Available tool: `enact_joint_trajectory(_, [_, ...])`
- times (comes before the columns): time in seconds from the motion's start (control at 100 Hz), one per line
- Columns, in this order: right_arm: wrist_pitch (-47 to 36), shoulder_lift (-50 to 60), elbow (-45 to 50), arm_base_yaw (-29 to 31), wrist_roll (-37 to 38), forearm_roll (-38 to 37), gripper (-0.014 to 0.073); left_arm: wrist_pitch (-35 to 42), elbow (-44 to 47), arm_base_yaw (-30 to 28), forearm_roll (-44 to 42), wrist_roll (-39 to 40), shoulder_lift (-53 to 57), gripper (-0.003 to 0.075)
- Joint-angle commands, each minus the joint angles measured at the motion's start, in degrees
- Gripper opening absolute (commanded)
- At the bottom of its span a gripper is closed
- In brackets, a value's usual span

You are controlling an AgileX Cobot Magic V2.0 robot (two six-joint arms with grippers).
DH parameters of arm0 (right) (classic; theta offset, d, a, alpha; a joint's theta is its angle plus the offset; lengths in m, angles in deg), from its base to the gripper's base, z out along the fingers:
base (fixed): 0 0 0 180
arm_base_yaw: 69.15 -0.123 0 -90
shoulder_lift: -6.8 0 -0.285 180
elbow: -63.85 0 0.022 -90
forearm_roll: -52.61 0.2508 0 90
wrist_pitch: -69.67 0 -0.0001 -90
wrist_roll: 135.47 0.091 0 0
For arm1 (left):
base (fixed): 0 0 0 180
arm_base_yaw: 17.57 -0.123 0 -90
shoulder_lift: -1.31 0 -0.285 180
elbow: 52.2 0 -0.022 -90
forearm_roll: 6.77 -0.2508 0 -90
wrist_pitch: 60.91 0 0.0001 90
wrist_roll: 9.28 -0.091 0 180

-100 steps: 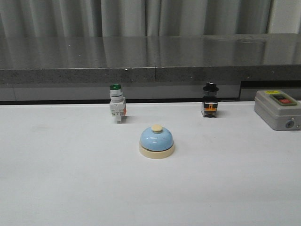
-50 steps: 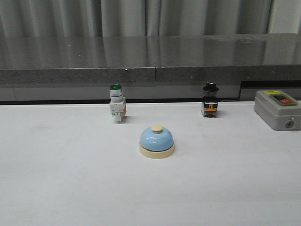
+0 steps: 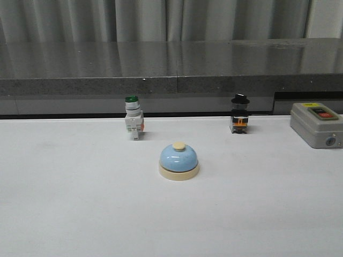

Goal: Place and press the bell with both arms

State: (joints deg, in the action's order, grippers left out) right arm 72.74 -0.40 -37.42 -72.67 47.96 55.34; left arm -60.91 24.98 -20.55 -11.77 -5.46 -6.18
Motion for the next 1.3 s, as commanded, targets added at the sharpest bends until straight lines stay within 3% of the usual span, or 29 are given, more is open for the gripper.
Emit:
enact_joint_trajectory(0.0, [-8.2,1.1,-0.9,0.3,-0.7,-0.1,-0.006,4.8,2.5,-0.1,0.5,0.3,1.6,-0.002])
enact_joint_trajectory(0.19, [-6.9,-0.1,-6.7,0.3,-0.7,-0.1,-0.006,4.8,2.5,-0.1,0.5,0.3,1.6,-0.002])
enact_joint_trajectory(0.57, [26.7,-22.5,-38.8,0.3,-0.7,-0.2,-0.006,4.8,2.5,-0.1,0.5,0.3,1.6,-0.002])
enact_joint_trajectory(0.74, [36.7,-32.7,-47.5,0.3,-0.7,-0.2,-0.006,4.8,2.5,-0.1,0.5,0.3,1.6,-0.002])
enact_joint_trajectory(0.98, [37.3,-41.5,-48.7,0.3,-0.7,0.1,-0.006,4.8,2.5,-0.1,0.5,0.3,1.6,-0.002])
enact_joint_trajectory(1.29, [36.5,-52.0,-50.3,-1.8,-3.0,5.9,-0.006,4.8,2.5,-0.1,0.5,0.3,1.6,-0.002])
